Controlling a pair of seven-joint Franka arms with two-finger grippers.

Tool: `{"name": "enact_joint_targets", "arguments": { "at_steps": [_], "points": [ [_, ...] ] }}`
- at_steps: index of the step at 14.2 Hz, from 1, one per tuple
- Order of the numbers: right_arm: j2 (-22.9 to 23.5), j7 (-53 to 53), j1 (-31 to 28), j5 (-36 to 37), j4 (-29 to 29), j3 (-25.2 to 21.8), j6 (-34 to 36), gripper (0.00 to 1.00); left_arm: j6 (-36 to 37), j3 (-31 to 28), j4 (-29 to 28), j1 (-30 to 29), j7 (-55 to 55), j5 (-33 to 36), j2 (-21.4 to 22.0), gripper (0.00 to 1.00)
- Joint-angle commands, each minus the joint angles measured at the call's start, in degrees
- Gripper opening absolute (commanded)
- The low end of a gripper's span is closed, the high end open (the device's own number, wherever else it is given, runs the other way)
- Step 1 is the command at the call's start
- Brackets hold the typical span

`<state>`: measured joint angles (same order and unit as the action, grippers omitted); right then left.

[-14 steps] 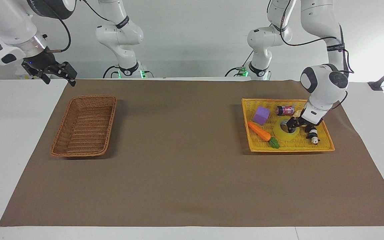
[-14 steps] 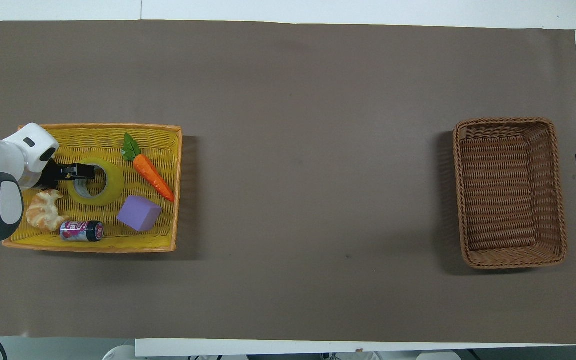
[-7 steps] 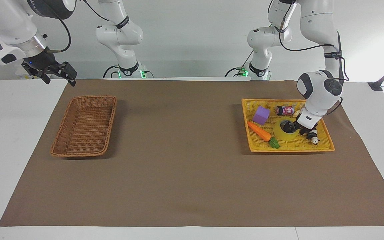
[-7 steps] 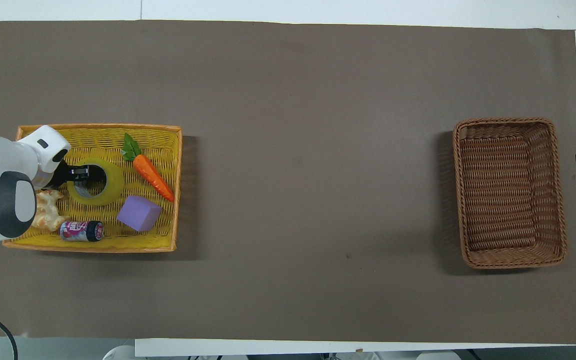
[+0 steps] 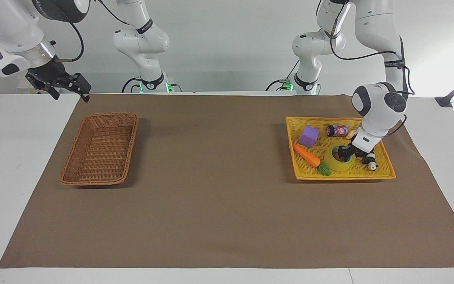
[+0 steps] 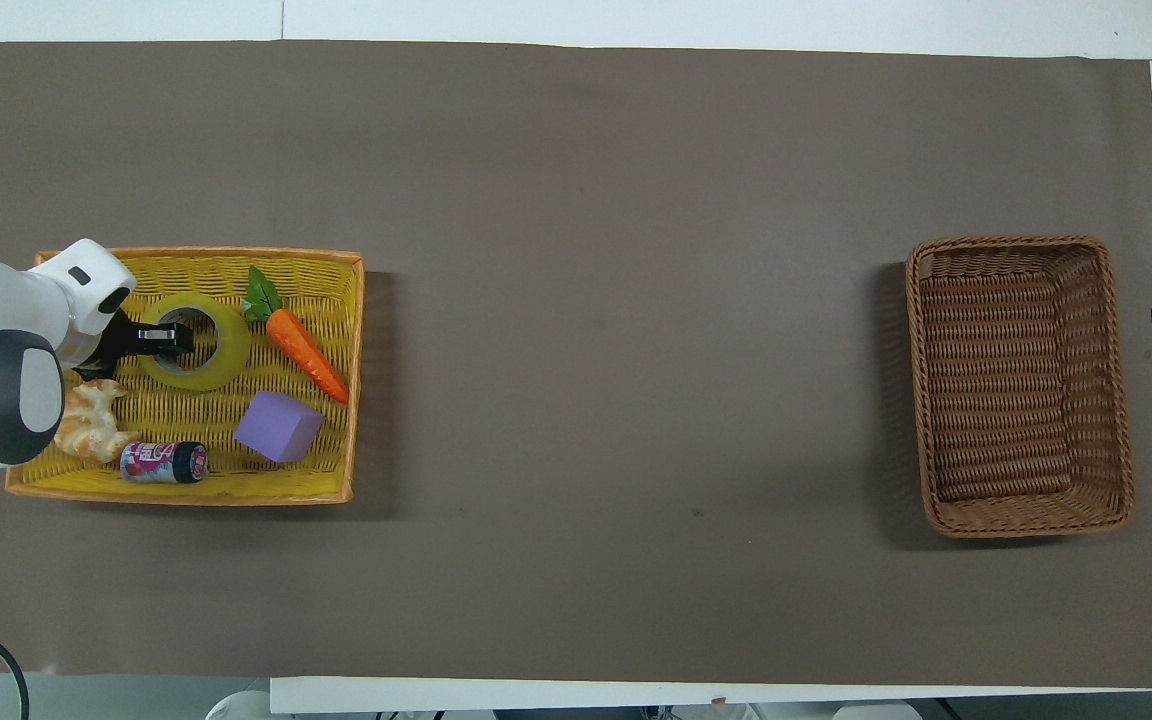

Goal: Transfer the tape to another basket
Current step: 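Lift the tape with the left gripper while the right gripper approaches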

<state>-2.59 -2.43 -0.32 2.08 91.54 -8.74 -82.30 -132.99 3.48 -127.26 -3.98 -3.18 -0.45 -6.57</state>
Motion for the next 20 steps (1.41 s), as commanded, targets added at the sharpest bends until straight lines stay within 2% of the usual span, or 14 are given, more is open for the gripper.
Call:
{"name": "enact_joint_targets", "arguments": {
  "at_steps": [1,3,6,9,11,15,17,20],
  "points": [
    [-1.19,-0.74,-0.21,0.56,1.36,0.21,-0.58,1.0,11.24,-0.4,10.34,0.73,0.2,-0.51,-0.73,0.0],
    [-1.19,-0.74,-0.21,0.56,1.44,0.21,-0.58,1.0,14.59,-0.4,13.6,1.6,0.37,-4.46,-0.55,0.0],
    [-1.19,-0.74,-0.21,0.56,1.44,0.21,-0.58,1.0,15.49,-0.23,14.84,4.32,4.48,-8.68,-0.02,0.0],
    [-1.19,-0.74,-0.21,0.56,1.44,0.21,-0.58,1.0,15.05,-0.23,16.6,10.2,10.46,-14.83,-0.2,0.0],
    [-1.19,-0.74,-0.21,0.56,1.44,0.21,-0.58,1.0,13.56,-0.23,16.78,14.33,14.06,-18.17,-0.37,0.0],
    [-1.19,-0.74,-0.21,0.56,1.44,0.21,-0.58,1.0,3.12,-0.23,16.17,26.36,28.89,-20.03,-0.64,0.0],
    [-1.19,-0.74,-0.21,0.56,1.36,0.21,-0.58,1.0,-0.24,-0.23,16.17,30.24,33.84,-20.03,-0.73,0.0],
    [-1.19,-0.74,-0.21,0.56,1.44,0.21,-0.58,1.0,-1.56,-0.23,16.17,33.68,38.15,-20.03,-0.73,0.0]
  ]
}}
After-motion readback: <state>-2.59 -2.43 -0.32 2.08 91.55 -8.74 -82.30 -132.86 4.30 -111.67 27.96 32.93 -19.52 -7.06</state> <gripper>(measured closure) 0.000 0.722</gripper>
